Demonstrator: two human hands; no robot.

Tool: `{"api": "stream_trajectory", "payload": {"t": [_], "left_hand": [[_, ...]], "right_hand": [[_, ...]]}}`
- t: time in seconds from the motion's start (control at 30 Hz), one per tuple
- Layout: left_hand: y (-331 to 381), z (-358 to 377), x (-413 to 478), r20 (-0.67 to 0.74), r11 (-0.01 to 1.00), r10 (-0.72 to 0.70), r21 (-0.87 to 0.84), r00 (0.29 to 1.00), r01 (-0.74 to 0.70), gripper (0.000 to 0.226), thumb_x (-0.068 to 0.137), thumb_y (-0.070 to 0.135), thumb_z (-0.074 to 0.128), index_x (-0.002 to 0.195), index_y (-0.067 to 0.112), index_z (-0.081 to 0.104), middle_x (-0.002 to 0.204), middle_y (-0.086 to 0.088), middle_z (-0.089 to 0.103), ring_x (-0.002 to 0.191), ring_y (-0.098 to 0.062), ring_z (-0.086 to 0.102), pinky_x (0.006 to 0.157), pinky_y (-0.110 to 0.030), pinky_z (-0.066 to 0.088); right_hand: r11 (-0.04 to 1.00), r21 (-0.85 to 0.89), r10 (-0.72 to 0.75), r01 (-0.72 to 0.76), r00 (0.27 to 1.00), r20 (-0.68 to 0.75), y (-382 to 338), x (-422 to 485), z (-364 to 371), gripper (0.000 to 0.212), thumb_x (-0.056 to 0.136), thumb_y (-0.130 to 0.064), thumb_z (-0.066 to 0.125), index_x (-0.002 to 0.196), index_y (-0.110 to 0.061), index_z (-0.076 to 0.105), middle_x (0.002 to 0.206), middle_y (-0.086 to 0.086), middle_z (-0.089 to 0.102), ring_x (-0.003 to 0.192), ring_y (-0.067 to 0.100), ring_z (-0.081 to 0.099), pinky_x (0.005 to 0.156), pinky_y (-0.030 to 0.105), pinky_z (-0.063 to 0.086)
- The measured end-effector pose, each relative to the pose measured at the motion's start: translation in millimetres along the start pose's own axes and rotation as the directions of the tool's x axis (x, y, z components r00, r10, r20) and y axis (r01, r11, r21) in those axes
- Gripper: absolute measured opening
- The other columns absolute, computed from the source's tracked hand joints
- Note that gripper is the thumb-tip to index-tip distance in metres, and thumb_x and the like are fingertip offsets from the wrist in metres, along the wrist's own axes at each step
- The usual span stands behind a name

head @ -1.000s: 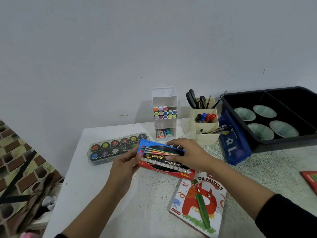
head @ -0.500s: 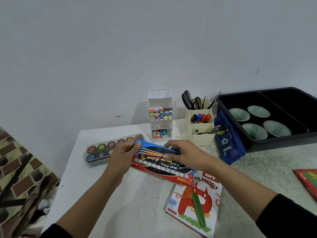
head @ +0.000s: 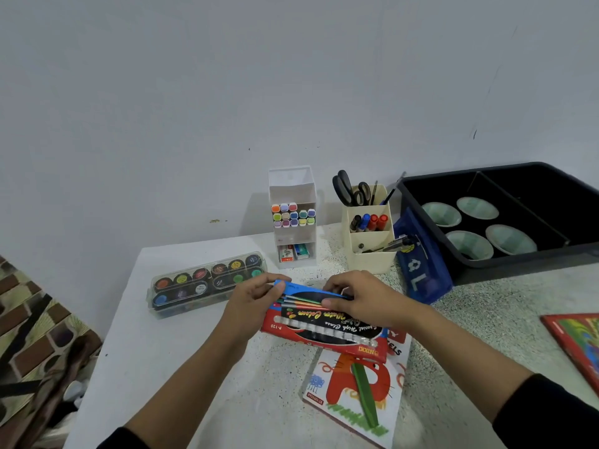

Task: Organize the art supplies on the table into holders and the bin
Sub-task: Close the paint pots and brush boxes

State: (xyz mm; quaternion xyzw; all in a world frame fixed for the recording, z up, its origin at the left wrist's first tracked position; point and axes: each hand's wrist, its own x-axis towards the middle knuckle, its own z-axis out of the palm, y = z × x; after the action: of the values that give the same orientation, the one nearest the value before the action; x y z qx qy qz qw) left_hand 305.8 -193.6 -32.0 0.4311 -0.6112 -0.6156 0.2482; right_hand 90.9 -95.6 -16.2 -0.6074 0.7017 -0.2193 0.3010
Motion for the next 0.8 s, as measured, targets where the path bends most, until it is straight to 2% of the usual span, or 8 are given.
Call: {"api": "stream_trajectory", "payload": {"t": [0.17,0.3,0.4,0.53,0.63,0.7,0.77,0.8], "left_hand": [[3,6,1,0.05,0.982,-0.094,-0.159,0.994,0.101,0.032,0.095,0.047,0.053,0.116,0.025,0.065,0.101,-0.007,0.075,0.093,-0.025,0.074,0.081,-0.04,0.06],[-4,14,-4,0.194,0.971,-0.218,0.144,0.957,0.192,0.041,0.094,0.051,0.056,0.121,0.02,0.061,0.1,-0.008,0.075,0.089,-0.023,0.074,0.079,-0.035,0.061],[-10,30,-11,0.286,0.934,-0.21,0.342,0.935,0.106,0.033,0.097,0.048,0.056,0.119,0.023,0.061,0.103,0.0,0.072,0.09,-0.016,0.072,0.077,-0.028,0.06],[-15,50,-15,0.357,0.882,-0.209,0.472,0.911,0.018,0.023,0.099,0.038,0.058,0.113,0.022,0.067,0.098,0.01,0.074,0.083,-0.004,0.072,0.067,-0.017,0.056],[-14,51,-15,0.342,0.872,-0.224,0.488,0.913,0.031,0.022,0.1,0.032,0.058,0.105,0.015,0.071,0.09,0.006,0.077,0.077,-0.009,0.074,0.069,-0.023,0.06],[-8,39,-12,0.283,0.877,-0.161,0.48,0.945,0.005,0.017,0.099,0.028,0.059,0.099,0.015,0.072,0.084,0.002,0.076,0.068,-0.011,0.073,0.066,-0.025,0.06],[-2,15,0,0.13,0.806,0.069,0.577,0.989,-0.132,0.013,0.097,0.026,0.061,0.096,0.02,0.072,0.08,0.006,0.072,0.067,-0.008,0.068,0.07,-0.028,0.06],[-1,0,7,0.041,0.754,0.211,0.629,0.977,-0.19,0.009,0.097,0.025,0.062,0.096,0.021,0.071,0.083,0.008,0.07,0.072,-0.007,0.065,0.076,-0.032,0.059]], "right_hand": [[0.995,0.091,0.037,-0.032,0.998,-0.05,5,-4,0,0.021,0.102,-0.031,0.056,0.121,-0.025,0.063,0.109,-0.002,0.066,0.095,0.017,0.066,0.084,0.041,0.057],[0.967,0.219,0.159,-0.127,0.977,-0.138,21,-14,2,0.01,0.102,-0.028,0.054,0.111,-0.026,0.056,0.105,0.0,0.067,0.087,0.019,0.071,0.077,0.045,0.06],[0.933,0.304,0.259,-0.195,0.948,-0.186,34,-19,4,0.011,0.102,-0.027,0.053,0.113,-0.025,0.057,0.103,0.001,0.069,0.089,0.021,0.071,0.083,0.051,0.057],[0.913,0.319,0.337,-0.255,0.912,-0.233,40,-25,8,0.022,0.103,-0.029,0.052,0.124,-0.03,0.056,0.106,-0.001,0.069,0.084,0.014,0.072,0.079,0.044,0.06],[0.927,0.268,0.332,-0.262,0.907,-0.261,34,-26,10,0.027,0.103,-0.028,0.052,0.129,-0.027,0.058,0.103,-0.003,0.071,0.081,0.01,0.071,0.073,0.034,0.059],[0.927,0.266,0.332,-0.265,0.909,-0.25,28,-22,12,0.03,0.103,-0.028,0.051,0.132,-0.025,0.057,0.107,-0.002,0.07,0.082,0.008,0.07,0.065,0.025,0.055],[0.918,0.29,0.342,-0.271,0.91,-0.233,22,-16,14,0.033,0.103,-0.031,0.051,0.135,-0.024,0.056,0.112,0.001,0.069,0.084,0.009,0.069,0.062,0.019,0.05],[0.905,0.327,0.353,-0.273,0.91,-0.219,19,-12,15,0.033,0.103,-0.031,0.052,0.135,-0.023,0.056,0.113,0.002,0.069,0.085,0.011,0.069,0.065,0.022,0.051]]}}
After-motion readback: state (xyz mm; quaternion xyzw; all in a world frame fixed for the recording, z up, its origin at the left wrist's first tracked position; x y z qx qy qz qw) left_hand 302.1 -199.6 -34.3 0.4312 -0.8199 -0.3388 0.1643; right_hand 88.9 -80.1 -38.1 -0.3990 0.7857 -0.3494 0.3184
